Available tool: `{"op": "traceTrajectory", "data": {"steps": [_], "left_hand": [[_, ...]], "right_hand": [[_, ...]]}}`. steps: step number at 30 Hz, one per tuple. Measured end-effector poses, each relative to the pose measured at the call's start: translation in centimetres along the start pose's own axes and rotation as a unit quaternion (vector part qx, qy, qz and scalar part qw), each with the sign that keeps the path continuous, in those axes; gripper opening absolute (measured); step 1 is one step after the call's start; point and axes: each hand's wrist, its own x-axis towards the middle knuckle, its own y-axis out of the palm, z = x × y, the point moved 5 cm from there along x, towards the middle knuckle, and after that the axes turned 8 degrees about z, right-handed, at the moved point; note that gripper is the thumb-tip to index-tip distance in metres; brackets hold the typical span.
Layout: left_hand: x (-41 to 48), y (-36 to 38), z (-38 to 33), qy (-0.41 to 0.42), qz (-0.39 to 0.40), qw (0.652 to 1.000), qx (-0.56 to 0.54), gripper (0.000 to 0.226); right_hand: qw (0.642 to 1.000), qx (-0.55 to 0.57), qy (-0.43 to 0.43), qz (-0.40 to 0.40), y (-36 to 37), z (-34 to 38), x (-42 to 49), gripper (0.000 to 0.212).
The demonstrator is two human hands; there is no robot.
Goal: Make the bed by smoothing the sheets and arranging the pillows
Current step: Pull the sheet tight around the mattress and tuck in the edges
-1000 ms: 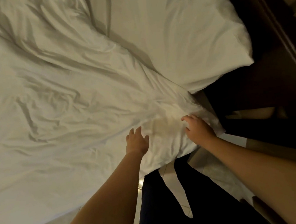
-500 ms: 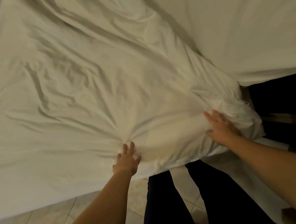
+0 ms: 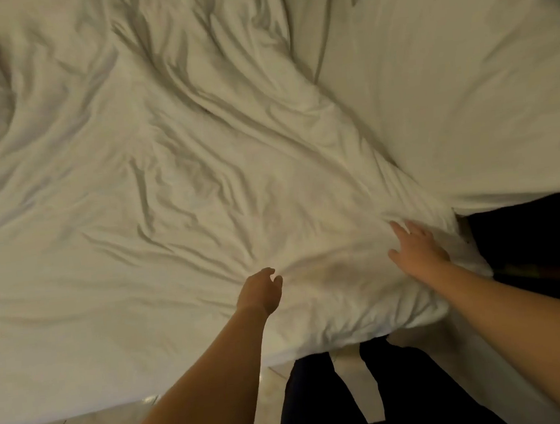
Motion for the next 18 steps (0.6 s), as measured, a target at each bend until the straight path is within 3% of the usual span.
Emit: {"op": "traceTrajectory", "data": {"steps": [9,18], "left_hand": [[-3.3,-7.6,-9.4,0.085,-0.074,0.993,-0.041,0.056],[-2.0,-7.7,-20.0,0.159,-0.11,0.968,-0.16,0.059]], "right_hand": [[0.99,-0.004,-0.08,-0.117,-10.8,4.7,-5.8,0.069],[0.961,-0.096,-0.139,-0.218,-21.0,1.6,-5.6,0.065]]}}
